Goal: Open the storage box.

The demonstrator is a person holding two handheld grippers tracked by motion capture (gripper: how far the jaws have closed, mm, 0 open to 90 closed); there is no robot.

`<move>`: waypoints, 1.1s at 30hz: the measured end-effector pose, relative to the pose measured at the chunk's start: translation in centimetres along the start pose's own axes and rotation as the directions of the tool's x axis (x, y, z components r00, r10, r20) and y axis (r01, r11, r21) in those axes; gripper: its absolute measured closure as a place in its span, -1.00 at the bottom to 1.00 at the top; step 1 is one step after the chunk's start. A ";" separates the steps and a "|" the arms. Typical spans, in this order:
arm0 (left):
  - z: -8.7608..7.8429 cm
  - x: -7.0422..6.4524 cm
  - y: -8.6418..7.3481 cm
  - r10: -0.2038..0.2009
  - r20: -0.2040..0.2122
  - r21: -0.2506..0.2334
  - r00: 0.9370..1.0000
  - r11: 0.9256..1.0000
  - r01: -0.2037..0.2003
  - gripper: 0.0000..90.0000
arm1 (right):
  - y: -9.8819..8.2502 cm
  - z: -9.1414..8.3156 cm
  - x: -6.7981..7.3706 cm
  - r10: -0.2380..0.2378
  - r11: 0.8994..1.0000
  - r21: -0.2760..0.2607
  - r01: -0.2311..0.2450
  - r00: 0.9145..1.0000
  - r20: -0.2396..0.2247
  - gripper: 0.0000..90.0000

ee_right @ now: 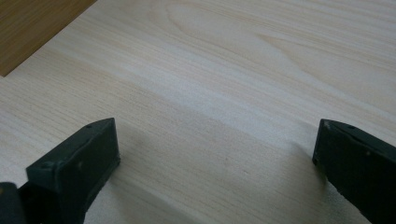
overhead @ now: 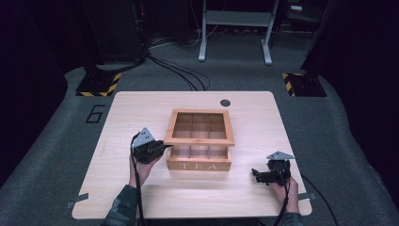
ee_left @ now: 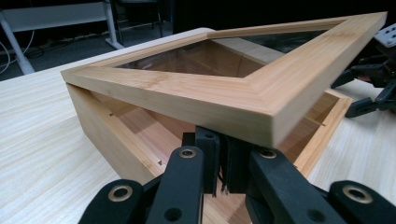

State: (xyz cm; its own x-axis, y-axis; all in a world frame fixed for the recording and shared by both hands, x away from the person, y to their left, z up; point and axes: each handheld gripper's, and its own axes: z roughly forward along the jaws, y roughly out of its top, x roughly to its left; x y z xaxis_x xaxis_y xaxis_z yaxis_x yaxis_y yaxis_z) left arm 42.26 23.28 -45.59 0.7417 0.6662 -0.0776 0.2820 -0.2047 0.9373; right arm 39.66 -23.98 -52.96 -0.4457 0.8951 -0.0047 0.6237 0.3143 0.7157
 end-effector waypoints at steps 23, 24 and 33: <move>1.6 1.4 2.2 0.013 -0.015 -0.024 1.000 1.000 -0.013 0.93 | 0.0 0.0 0.0 0.001 1.000 0.000 -0.001 1.000 0.000 -1.00; 1.7 1.4 2.5 0.017 -0.022 -0.029 1.000 0.999 -0.018 0.93 | 0.0 0.0 0.0 0.001 1.000 -0.002 -0.001 1.000 0.000 -1.00; 1.9 1.8 4.0 0.027 -0.023 -0.040 0.999 0.999 -0.027 0.93 | 0.0 0.0 0.1 0.008 1.000 -0.007 -0.008 1.000 0.003 -1.00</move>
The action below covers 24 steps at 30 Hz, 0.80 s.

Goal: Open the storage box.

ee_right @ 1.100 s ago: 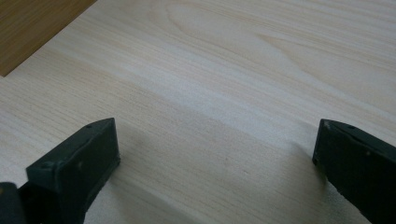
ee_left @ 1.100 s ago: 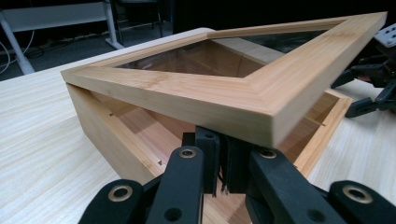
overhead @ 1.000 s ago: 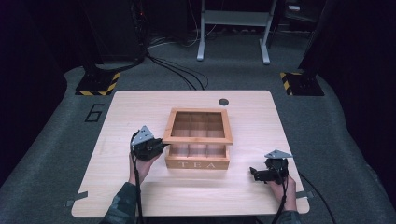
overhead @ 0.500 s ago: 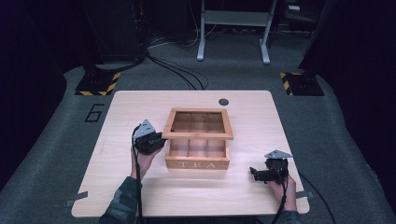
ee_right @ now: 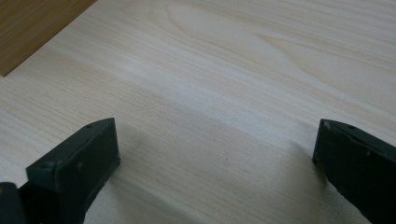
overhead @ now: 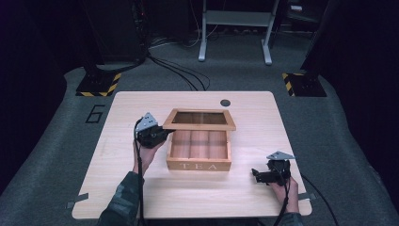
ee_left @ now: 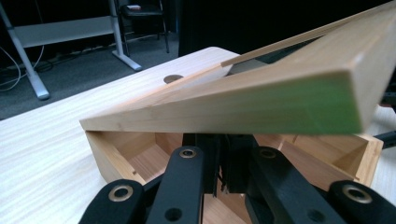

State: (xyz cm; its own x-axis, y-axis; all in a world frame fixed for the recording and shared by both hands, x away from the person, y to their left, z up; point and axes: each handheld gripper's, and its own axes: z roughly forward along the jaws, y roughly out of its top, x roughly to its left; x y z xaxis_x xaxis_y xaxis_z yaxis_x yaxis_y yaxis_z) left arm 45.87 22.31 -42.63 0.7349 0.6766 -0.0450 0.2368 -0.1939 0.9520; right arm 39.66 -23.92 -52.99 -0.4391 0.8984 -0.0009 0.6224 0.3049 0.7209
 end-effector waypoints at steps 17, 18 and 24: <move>0.9 0.5 2.7 0.028 0.000 0.003 1.000 1.000 -0.028 0.94 | 0.0 0.0 0.0 0.001 1.000 0.003 -0.001 1.000 -0.001 -1.00; 1.0 0.6 2.9 0.028 0.001 0.003 1.000 1.000 -0.028 0.94 | 0.0 0.0 0.0 0.001 1.000 -0.002 -0.001 1.000 -0.001 -1.00; 1.2 0.9 3.5 0.029 -0.002 -0.002 1.000 1.000 -0.029 0.94 | 0.0 0.0 0.0 -0.002 1.000 0.006 0.002 1.000 -0.002 -1.00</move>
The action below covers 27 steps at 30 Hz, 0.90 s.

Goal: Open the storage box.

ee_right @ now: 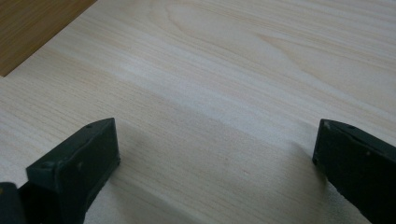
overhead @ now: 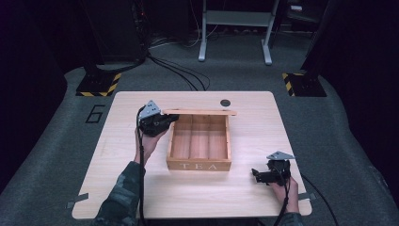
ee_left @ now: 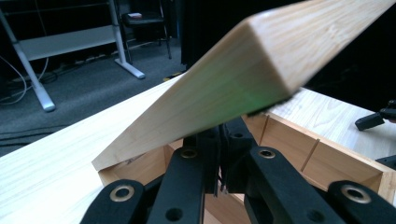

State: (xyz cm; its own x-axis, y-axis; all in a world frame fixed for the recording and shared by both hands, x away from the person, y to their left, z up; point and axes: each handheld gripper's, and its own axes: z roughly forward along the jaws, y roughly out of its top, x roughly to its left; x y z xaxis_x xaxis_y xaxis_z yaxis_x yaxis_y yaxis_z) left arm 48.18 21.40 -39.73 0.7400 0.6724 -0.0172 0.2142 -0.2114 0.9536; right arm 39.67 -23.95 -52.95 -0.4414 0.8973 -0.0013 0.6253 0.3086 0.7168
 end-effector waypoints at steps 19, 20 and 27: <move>0.7 0.9 1.6 0.007 -0.011 0.024 1.000 1.000 -0.006 0.98 | 0.0 0.0 0.0 0.000 1.000 0.002 0.000 1.000 -0.002 -1.00; 0.7 0.9 1.6 0.004 -0.010 0.023 1.000 1.000 -0.004 0.98 | 0.0 0.0 0.0 0.000 1.000 0.002 0.000 1.000 -0.001 -1.00; 0.7 0.9 1.6 0.004 -0.013 0.019 1.000 1.000 -0.003 0.98 | 0.0 0.0 0.0 -0.004 1.000 0.004 0.004 1.000 -0.006 -1.00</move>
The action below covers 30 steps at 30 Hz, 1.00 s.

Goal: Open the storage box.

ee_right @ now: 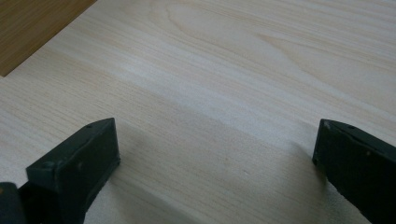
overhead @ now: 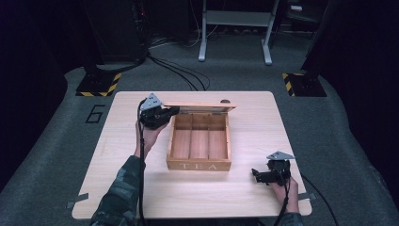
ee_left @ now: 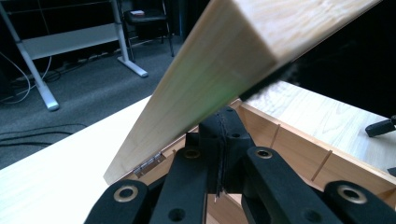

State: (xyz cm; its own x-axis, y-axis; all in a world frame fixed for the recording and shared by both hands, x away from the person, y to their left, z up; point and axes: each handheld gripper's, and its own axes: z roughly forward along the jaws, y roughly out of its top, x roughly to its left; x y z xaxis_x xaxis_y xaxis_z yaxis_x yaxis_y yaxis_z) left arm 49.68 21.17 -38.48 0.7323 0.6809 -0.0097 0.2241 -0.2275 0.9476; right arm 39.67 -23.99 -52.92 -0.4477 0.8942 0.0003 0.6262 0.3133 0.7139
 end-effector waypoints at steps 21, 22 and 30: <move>0.0 0.1 0.1 0.006 -0.007 -0.003 1.000 1.000 -0.006 0.99 | 0.0 0.0 0.0 0.002 1.000 -0.004 -0.002 1.000 0.001 -1.00; 0.1 0.1 0.1 0.005 -0.007 -0.003 1.000 1.000 -0.005 0.99 | 0.0 0.0 0.0 0.003 1.000 -0.003 -0.003 1.000 0.005 -1.00; 0.0 0.1 0.1 0.007 -0.009 -0.004 1.000 1.000 -0.007 0.99 | 0.0 0.0 0.0 0.002 1.000 -0.003 -0.002 1.000 0.005 -1.00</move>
State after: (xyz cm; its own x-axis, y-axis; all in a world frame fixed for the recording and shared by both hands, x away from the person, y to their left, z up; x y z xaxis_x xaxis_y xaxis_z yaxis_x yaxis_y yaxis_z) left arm 49.79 21.17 -38.37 0.7284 0.6852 -0.0003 0.2165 -0.2299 0.9488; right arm 39.68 -23.96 -52.95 -0.4434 0.8963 -0.0020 0.6253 0.3109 0.7158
